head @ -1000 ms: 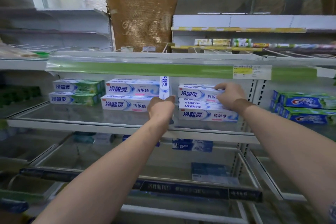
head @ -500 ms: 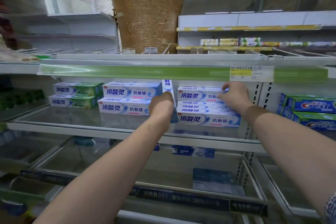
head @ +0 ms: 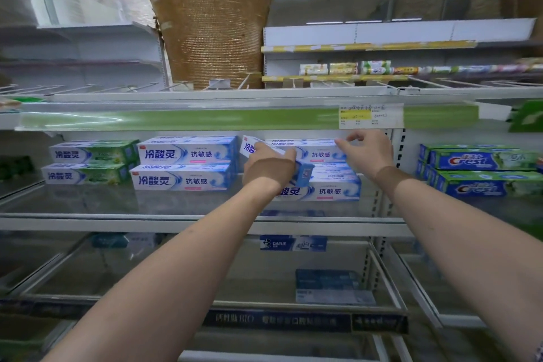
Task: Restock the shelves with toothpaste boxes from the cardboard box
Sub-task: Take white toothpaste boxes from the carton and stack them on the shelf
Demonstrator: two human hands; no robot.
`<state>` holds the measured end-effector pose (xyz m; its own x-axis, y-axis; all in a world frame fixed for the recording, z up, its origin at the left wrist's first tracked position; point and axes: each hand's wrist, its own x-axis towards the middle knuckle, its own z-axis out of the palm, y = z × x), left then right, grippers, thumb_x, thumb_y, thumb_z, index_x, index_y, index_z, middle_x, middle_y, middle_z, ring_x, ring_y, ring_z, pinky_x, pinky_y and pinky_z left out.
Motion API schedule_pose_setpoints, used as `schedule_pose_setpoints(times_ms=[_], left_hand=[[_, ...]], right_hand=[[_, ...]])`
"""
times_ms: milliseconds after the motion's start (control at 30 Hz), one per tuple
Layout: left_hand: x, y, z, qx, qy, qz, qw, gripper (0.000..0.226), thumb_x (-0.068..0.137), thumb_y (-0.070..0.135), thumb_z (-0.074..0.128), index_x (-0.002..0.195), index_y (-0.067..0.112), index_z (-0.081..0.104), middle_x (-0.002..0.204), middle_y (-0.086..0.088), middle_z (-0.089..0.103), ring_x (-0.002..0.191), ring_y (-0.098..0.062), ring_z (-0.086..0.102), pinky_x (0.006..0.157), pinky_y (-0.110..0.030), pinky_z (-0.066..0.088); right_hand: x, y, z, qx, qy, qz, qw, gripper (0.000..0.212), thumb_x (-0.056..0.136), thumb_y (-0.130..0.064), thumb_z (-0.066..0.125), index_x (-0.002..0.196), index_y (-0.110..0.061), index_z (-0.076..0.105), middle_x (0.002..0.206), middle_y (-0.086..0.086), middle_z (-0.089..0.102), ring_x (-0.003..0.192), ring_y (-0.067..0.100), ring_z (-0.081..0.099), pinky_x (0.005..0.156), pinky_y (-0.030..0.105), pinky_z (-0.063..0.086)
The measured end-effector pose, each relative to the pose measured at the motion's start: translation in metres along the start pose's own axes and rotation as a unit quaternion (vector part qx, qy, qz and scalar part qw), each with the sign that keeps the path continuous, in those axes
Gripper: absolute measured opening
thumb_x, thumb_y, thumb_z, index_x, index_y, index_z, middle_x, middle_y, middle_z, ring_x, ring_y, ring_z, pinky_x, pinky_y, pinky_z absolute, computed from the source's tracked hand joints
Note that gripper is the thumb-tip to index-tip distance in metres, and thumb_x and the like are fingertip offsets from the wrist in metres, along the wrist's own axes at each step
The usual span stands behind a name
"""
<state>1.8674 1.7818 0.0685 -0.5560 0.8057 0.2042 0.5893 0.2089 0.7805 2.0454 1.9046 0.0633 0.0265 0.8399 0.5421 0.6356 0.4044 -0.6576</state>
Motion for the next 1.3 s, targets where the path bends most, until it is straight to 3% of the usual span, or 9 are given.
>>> schedule_pose_setpoints(times_ms=[167,333,400,500,600,800,933,1100,1300], left_hand=[[0.008,-0.004,-0.015,0.132,0.001,0.067,0.989,0.015,0.096,0.015,0.051,0.101,0.007,0.062,0.105,-0.013,0.059,0.104,-0.036,0.063,0.088,-0.034,0.052],[0.019,-0.027,-0.012,0.130,0.032,0.129,0.983,0.049,0.090,0.041,0.073,0.134,0.027,0.055,0.138,-0.005,0.048,0.133,-0.028,0.041,0.106,-0.040,0.041],[0.025,-0.028,-0.008,0.115,0.036,0.160,0.980,0.049,0.090,0.042,0.073,0.136,0.032,0.058,0.146,-0.002,0.049,0.138,-0.027,0.038,0.113,-0.041,0.037],[0.029,-0.027,0.003,0.127,0.051,0.196,0.971,0.035,0.090,0.046,0.071,0.122,0.033,0.069,0.127,0.001,0.065,0.125,-0.026,0.051,0.108,-0.045,0.040],[0.026,-0.017,0.010,0.170,0.046,0.177,0.968,0.034,0.092,0.051,0.067,0.122,0.037,0.067,0.130,0.003,0.061,0.130,-0.025,0.044,0.114,-0.054,0.031],[0.027,0.008,0.026,0.200,0.048,0.172,0.963,0.029,0.094,0.048,0.066,0.119,0.035,0.069,0.127,-0.001,0.057,0.129,-0.027,0.043,0.114,-0.069,0.021],[0.028,0.015,0.042,0.211,0.064,0.172,0.960,0.028,0.094,0.046,0.063,0.120,0.035,0.067,0.126,-0.002,0.056,0.127,-0.030,0.043,0.110,-0.068,0.027],[0.032,0.019,0.055,0.223,0.076,0.182,0.955,0.028,0.096,0.046,0.058,0.121,0.034,0.065,0.127,-0.002,0.054,0.127,-0.029,0.041,0.107,-0.065,0.028],[0.037,0.021,0.061,0.225,0.087,0.181,0.954,0.022,0.096,0.043,0.058,0.114,0.032,0.064,0.125,-0.002,0.054,0.123,-0.030,0.041,0.103,-0.060,0.031]], right_hand=[[-0.007,0.005,-0.006,-0.013,0.015,0.012,1.000,0.030,0.084,-0.055,0.068,0.085,-0.026,0.071,0.114,0.008,0.066,0.101,0.026,0.062,0.080,0.028,0.045],[-0.019,0.010,-0.006,-0.019,0.023,0.016,0.999,0.029,0.084,-0.054,0.067,0.084,-0.026,0.073,0.102,0.007,0.069,0.091,0.023,0.062,0.077,0.027,0.044],[-0.023,0.011,-0.004,-0.022,0.018,0.012,1.000,0.028,0.085,-0.050,0.068,0.087,-0.023,0.074,0.097,0.004,0.071,0.088,0.021,0.062,0.077,0.028,0.046],[-0.028,0.014,-0.004,-0.034,0.016,0.013,0.999,0.029,0.087,-0.045,0.067,0.092,-0.018,0.076,0.092,0.002,0.071,0.086,0.021,0.062,0.074,0.027,0.045],[-0.032,0.020,-0.006,-0.042,0.022,0.017,0.999,0.028,0.091,-0.041,0.064,0.092,-0.015,0.075,0.088,0.003,0.069,0.085,0.024,0.062,0.071,0.028,0.042],[-0.030,0.031,-0.016,-0.023,0.055,0.042,0.997,0.047,0.101,-0.041,0.047,0.063,-0.014,0.056,0.059,0.002,0.057,0.064,0.024,0.055,0.054,0.029,0.031],[-0.029,0.033,-0.020,-0.030,0.066,0.046,0.996,0.049,0.101,-0.040,0.046,0.059,-0.015,0.048,0.055,0.000,0.049,0.056,0.018,0.045,0.049,0.028,0.024],[-0.026,0.039,-0.018,-0.035,0.059,0.047,0.997,0.042,0.101,-0.041,0.046,0.069,-0.018,0.061,0.058,-0.005,0.053,0.059,0.014,0.049,0.053,0.027,0.028],[-0.023,0.043,-0.016,-0.040,0.060,0.040,0.997,0.046,0.102,-0.041,0.045,0.063,-0.018,0.054,0.060,-0.003,0.053,0.063,0.018,0.050,0.053,0.027,0.028]])
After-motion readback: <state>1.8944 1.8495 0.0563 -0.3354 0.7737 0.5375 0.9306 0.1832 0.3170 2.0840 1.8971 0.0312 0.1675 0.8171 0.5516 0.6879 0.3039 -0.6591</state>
